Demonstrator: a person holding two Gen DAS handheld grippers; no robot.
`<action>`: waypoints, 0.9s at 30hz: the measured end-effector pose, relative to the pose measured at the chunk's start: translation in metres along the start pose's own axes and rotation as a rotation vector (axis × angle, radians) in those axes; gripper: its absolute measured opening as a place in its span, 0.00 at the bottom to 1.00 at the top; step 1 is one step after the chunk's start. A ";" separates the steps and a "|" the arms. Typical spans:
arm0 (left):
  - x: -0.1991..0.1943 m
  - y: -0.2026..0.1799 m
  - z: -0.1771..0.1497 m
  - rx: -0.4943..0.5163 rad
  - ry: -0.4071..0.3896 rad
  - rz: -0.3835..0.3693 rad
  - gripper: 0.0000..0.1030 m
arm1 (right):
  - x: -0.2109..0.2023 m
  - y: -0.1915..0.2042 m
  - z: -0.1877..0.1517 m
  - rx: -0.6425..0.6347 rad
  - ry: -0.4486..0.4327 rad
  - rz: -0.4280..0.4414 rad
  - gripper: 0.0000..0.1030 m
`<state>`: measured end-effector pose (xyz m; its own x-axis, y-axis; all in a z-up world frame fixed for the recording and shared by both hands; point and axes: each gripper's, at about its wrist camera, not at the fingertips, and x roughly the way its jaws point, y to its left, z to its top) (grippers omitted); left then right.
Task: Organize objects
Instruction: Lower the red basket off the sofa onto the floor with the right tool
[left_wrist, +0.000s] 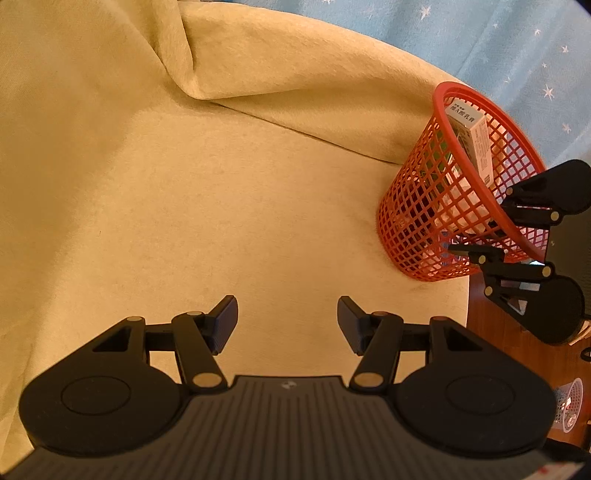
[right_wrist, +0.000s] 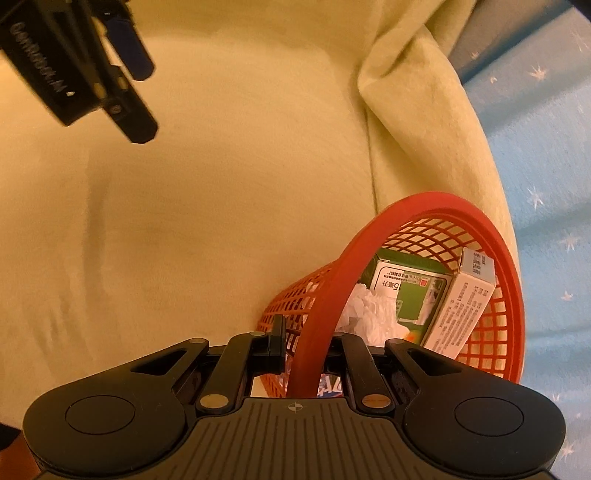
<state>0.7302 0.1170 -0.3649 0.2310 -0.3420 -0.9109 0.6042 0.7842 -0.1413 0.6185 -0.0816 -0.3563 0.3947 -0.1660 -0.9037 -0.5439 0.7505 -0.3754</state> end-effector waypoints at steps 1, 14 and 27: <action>-0.001 0.000 0.000 -0.002 0.000 -0.001 0.53 | -0.002 0.002 -0.001 -0.010 -0.006 0.005 0.07; -0.021 -0.011 -0.023 -0.017 -0.024 -0.013 0.53 | -0.043 0.037 -0.024 -0.107 -0.070 0.056 0.07; -0.055 -0.113 -0.077 -0.126 -0.106 0.056 0.54 | -0.107 0.057 -0.140 -0.232 -0.147 0.059 0.07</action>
<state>0.5908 0.0865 -0.3288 0.3450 -0.3435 -0.8735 0.4895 0.8599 -0.1449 0.4418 -0.1105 -0.3098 0.4514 -0.0189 -0.8921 -0.7176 0.5865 -0.3755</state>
